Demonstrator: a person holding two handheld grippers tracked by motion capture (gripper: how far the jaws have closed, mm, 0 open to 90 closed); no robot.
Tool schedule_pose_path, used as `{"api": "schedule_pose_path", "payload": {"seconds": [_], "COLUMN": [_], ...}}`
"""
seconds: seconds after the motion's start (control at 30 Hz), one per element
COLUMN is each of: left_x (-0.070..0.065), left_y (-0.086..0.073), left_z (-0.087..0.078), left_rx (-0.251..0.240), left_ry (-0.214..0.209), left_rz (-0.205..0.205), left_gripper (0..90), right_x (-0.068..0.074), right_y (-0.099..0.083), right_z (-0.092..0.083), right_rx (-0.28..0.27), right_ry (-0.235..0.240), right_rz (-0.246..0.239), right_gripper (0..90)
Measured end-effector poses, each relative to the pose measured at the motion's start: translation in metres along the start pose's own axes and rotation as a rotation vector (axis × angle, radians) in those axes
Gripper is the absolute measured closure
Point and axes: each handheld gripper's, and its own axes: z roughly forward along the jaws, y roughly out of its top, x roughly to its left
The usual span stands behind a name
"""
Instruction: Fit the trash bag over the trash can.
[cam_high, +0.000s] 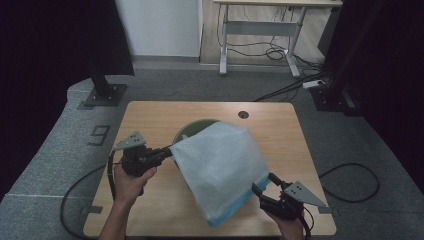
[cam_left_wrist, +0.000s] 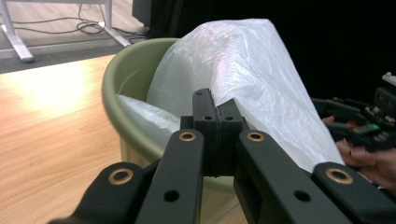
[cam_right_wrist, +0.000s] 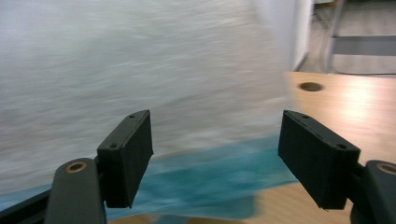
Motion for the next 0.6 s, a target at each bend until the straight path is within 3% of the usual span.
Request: {"api": "schedule_pose_path", "payload": {"seconds": [0.07, 0.17, 0.23, 0.4, 0.53, 0.57, 0.6], "left_x": [0.003, 0.006, 0.007, 0.008, 0.009, 0.009, 0.009], "left_y": [-0.001, -0.001, 0.0, 0.0, 0.0, -0.001, -0.001], "left_z": [0.001, 0.002, 0.003, 0.002, 0.001, 0.002, 0.002], "left_rx": [0.004, 0.003, 0.003, 0.001, 0.002, 0.005, 0.005], "left_ry": [0.006, 0.008, 0.011, 0.017, 0.018, 0.017, 0.017], "left_rz": [-0.004, -0.016, -0.021, -0.022, -0.028, -0.023, -0.023], "left_gripper": [89.4, 89.4, 89.4, 89.4, 89.3, 89.3, 89.3], "right_x": [-0.006, -0.014, -0.023, -0.023, -0.025, -0.025, -0.025], "right_y": [0.002, 0.007, 0.009, 0.006, -0.002, -0.005, -0.005], "right_z": [0.002, 0.003, 0.005, 0.008, 0.013, 0.015, 0.015], "right_rx": [-0.008, -0.02, -0.019, -0.008, 0.016, 0.025, 0.025], "right_ry": [-0.019, -0.008, 0.028, 0.07, 0.107, 0.12, 0.12], "right_rz": [-0.001, -0.003, 0.028, 0.038, 0.066, 0.076, 0.076], "right_gripper": [23.1, 22.1, 21.8, 22.1, 29.8, 39.5, 39.5]}}
